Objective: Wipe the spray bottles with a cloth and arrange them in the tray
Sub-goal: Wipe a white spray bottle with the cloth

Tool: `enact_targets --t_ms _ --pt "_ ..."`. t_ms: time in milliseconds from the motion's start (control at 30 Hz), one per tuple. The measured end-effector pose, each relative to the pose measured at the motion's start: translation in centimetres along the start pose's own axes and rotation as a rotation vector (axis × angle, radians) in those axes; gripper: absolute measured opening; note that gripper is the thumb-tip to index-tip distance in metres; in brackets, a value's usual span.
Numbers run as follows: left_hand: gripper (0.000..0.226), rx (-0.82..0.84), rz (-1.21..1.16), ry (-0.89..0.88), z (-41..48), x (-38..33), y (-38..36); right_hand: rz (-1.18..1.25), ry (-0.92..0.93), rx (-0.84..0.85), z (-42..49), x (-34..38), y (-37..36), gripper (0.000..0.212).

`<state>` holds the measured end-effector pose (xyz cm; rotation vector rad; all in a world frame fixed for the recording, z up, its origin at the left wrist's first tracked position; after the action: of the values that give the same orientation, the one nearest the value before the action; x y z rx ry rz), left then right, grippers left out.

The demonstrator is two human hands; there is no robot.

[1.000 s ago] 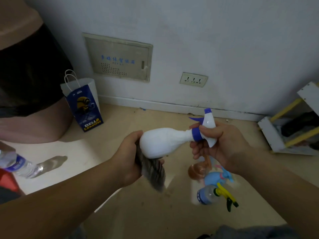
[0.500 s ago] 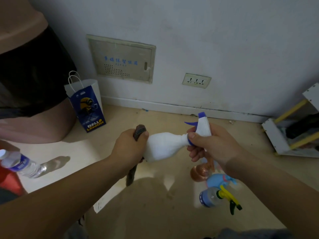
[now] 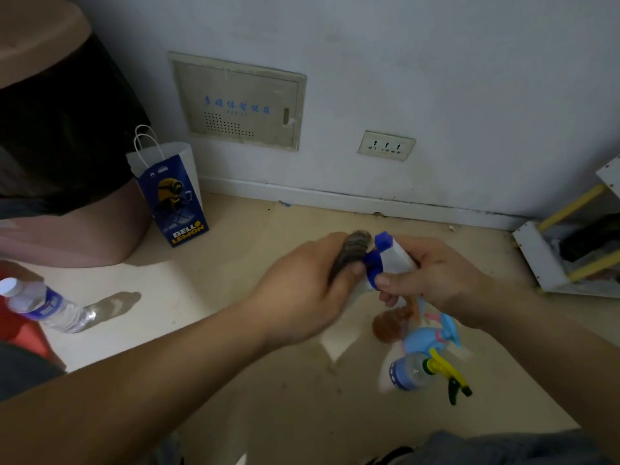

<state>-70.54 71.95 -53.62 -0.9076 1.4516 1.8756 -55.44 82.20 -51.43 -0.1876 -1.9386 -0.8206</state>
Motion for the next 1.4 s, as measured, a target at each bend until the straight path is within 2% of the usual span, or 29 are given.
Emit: enact_targets --t_ms 100,200,267,300,467,533,567,633,700,767,833,967,1067,1300,1400 --pt "0.024 0.139 -0.249 0.115 0.3 1.3 -0.7 -0.115 0.063 0.060 -0.6 0.9 -0.5 0.017" --pt "0.039 0.166 -0.465 0.398 0.4 4.5 -0.5 -0.285 0.112 0.085 -1.0 1.4 -0.7 0.012" --pt "0.048 0.169 -0.486 0.609 -0.2 6.5 -0.8 -0.317 0.106 0.102 -1.0 1.4 -0.9 0.011" --pt "0.050 0.193 -0.450 0.651 -0.5 6.7 -1.0 -0.323 0.104 0.114 -1.0 1.3 -1.0 0.012" --pt "0.037 0.285 -0.652 0.523 0.0 3.2 -1.8 -0.367 0.101 0.204 -1.1 1.3 -2.0 0.023" --pt "0.038 0.335 -0.660 0.508 0.1 3.2 -1.9 -0.400 0.099 0.214 -1.2 1.5 -2.1 0.023" --pt "0.038 0.355 -0.597 0.503 -0.1 3.8 -1.8 -0.395 0.091 0.215 -1.2 1.7 -2.2 0.020" --pt "0.039 0.390 -0.328 0.511 -0.7 5.6 -1.7 -0.370 0.058 0.177 -1.0 1.7 -2.2 0.011" --pt "0.046 0.391 -0.079 0.592 -1.3 7.7 -1.8 -0.258 -0.026 0.107 -0.8 1.3 -1.9 0.009" --pt "0.054 0.304 -0.023 0.646 -1.6 8.8 -1.5 -0.010 -0.208 0.050 -0.6 0.2 -1.9 0.012" --pt "0.057 0.135 -0.094 0.629 -1.1 8.4 -0.6 0.185 -0.349 0.029 -0.8 -0.5 -2.2 0.014" --pt "0.050 -0.074 -0.292 0.505 0.2 4.2 0.7 0.189 -0.358 -0.039 -0.7 -0.9 -2.3 0.012" --pt "0.041 -0.068 -0.364 0.455 0.1 1.9 -0.1 0.238 -0.354 -0.083 -0.5 -0.6 -2.5 0.018" --pt "0.023 -0.050 -0.472 0.304 -1.1 -1.4 -2.5 0.677 -0.436 -0.039 -0.1 -0.2 -5.1 0.048" --pt "0.022 -0.051 -0.298 0.228 -0.8 -1.9 -1.6 0.740 -0.382 -0.048 0.2 0.1 -4.8 0.052"
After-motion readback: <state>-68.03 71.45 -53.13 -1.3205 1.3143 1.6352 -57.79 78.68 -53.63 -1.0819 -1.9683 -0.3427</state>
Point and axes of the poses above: each hand's wrist, its own z-axis towards the middle knuckle, its own y-axis out of the back of the hand, x = y × z, the point moved 5 cm from there along z, towards the middle knuckle, and after that the axes turned 5 degrees about -z, right-handed, at the moved point
